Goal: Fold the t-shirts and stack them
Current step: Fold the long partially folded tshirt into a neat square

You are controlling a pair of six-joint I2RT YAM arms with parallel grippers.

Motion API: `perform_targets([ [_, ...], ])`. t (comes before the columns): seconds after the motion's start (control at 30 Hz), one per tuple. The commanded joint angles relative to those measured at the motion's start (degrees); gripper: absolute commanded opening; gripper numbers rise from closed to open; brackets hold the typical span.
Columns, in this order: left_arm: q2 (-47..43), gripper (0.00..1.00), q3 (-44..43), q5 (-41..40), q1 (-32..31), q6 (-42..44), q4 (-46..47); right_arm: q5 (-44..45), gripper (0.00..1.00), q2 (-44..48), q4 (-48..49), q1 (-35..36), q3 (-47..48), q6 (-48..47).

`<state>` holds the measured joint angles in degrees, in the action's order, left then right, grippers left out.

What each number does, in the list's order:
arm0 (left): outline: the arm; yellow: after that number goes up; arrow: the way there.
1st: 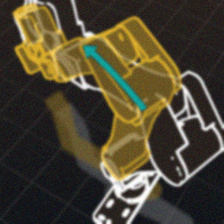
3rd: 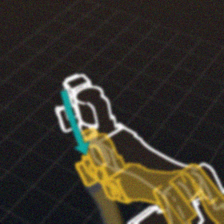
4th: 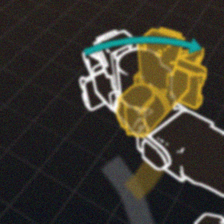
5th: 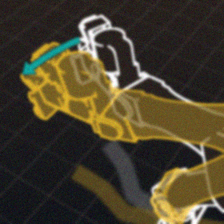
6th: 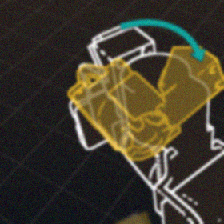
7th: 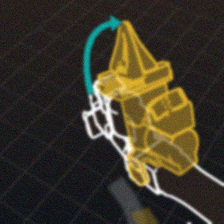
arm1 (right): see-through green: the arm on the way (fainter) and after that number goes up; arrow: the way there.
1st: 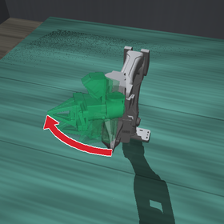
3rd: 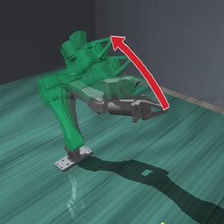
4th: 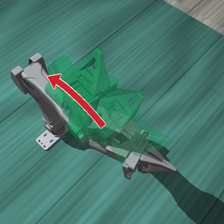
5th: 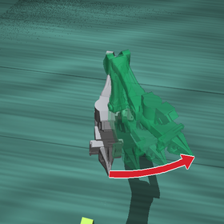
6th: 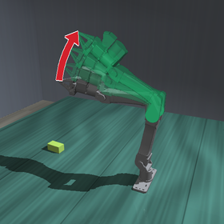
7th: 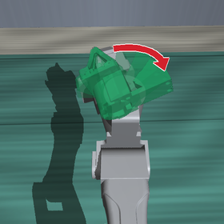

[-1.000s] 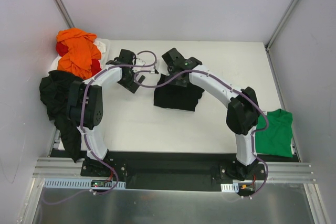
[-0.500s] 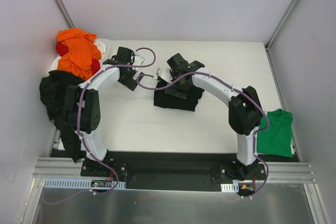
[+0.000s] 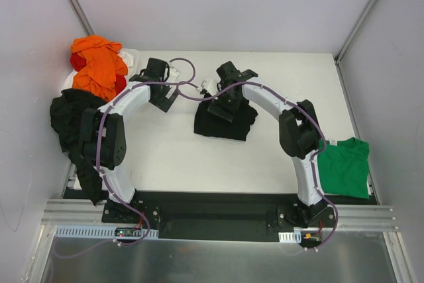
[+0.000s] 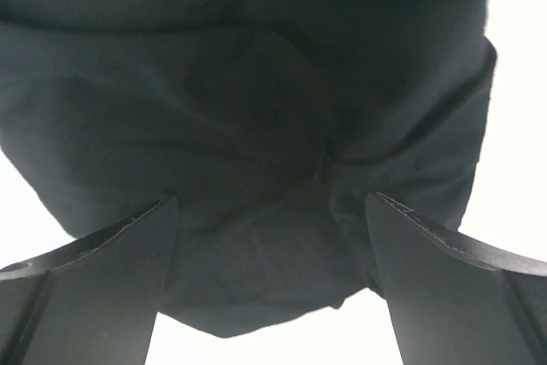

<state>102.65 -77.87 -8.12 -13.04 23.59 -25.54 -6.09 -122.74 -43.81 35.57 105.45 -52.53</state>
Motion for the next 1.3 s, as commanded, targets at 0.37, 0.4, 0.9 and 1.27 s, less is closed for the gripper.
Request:
perform_targets([
  [0.37,-0.26,0.99,-3.26,-7.61,1.88,0.40,2.51,-0.60,1.00,-4.27,0.93,-3.40,1.69,0.85],
  [0.4,-0.26,0.99,-3.17,-7.26,1.88,0.14,2.69,-0.68,1.00,-3.66,0.75,-3.32,1.60,1.11],
  [0.9,-3.42,0.99,-0.88,2.66,1.79,-1.88,2.43,13.37,0.96,11.90,3.38,-1.82,-4.28,3.67],
  [1.27,-5.62,0.99,-7.03,25.59,-0.23,-1.97,-0.74,15.41,0.96,10.32,2.86,-2.26,-3.67,6.47],
])
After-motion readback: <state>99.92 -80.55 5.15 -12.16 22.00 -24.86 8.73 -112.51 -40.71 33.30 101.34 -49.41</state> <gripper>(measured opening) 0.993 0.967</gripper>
